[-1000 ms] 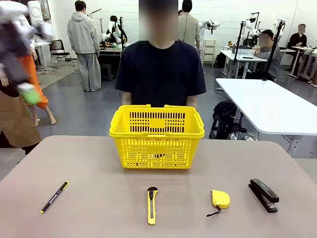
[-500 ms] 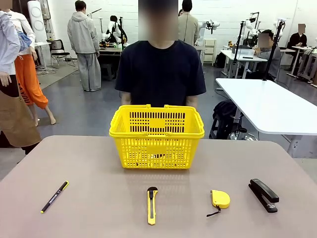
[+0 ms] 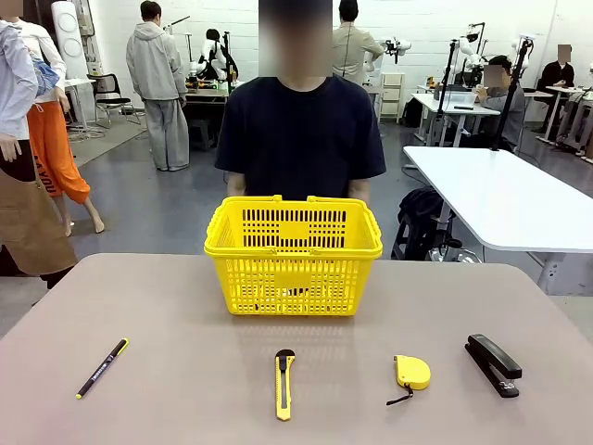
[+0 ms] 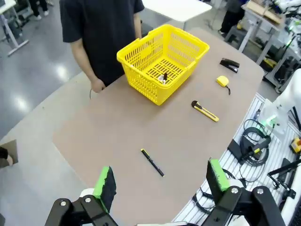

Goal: Place the items the person wants into the basket.
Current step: Pick up the item the person points to and place it in the Market Basket.

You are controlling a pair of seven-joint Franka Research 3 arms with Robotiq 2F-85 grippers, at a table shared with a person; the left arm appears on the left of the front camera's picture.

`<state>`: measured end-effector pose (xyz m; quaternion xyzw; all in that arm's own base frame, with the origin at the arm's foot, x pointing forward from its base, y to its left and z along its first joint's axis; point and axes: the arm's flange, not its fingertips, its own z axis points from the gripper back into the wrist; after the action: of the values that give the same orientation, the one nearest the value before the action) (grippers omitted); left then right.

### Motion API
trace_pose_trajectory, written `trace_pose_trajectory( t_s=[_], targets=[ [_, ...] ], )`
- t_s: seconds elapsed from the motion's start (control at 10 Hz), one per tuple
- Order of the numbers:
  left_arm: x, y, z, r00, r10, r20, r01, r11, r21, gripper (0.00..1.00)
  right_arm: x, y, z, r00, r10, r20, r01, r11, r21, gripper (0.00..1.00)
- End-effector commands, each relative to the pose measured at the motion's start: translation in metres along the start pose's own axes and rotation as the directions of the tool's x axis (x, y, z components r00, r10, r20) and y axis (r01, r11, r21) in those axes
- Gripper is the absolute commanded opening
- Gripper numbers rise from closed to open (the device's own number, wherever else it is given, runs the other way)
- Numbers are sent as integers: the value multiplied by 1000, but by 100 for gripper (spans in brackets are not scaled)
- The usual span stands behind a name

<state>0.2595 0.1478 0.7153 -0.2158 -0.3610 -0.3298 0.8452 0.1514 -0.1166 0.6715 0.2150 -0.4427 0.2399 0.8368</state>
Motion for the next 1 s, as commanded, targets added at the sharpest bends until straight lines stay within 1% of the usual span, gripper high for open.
trace_pose_trajectory(
  t_s=[0.0, 0.3, 0.4, 0.7, 0.9],
  targets=[
    [-10, 7, -26, 998, 14, -58, -15, 1000, -16, 100, 0, 0, -1, 1000, -9, -15, 9, 1000, -5, 100],
    [-20, 20, -49, 988, 57, -144, -61, 998, -25, 100, 0, 0, -1, 1000, -9, -15, 9, 1000, -5, 100],
    [-22, 23, -55, 986, 64, -156, -71, 997, -34, 100, 0, 0, -1, 1000, -9, -15, 9, 1000, -5, 100],
    [-22, 22, -55, 988, 59, -143, -64, 998, -26, 100, 0, 0, -1, 1000, -9, -15, 9, 1000, -5, 100],
    [-20, 28, -59, 988, 63, -142, -70, 996, -49, 100, 0, 0, -1, 1000, -9, -15, 9, 1000, -5, 100]
  ],
)
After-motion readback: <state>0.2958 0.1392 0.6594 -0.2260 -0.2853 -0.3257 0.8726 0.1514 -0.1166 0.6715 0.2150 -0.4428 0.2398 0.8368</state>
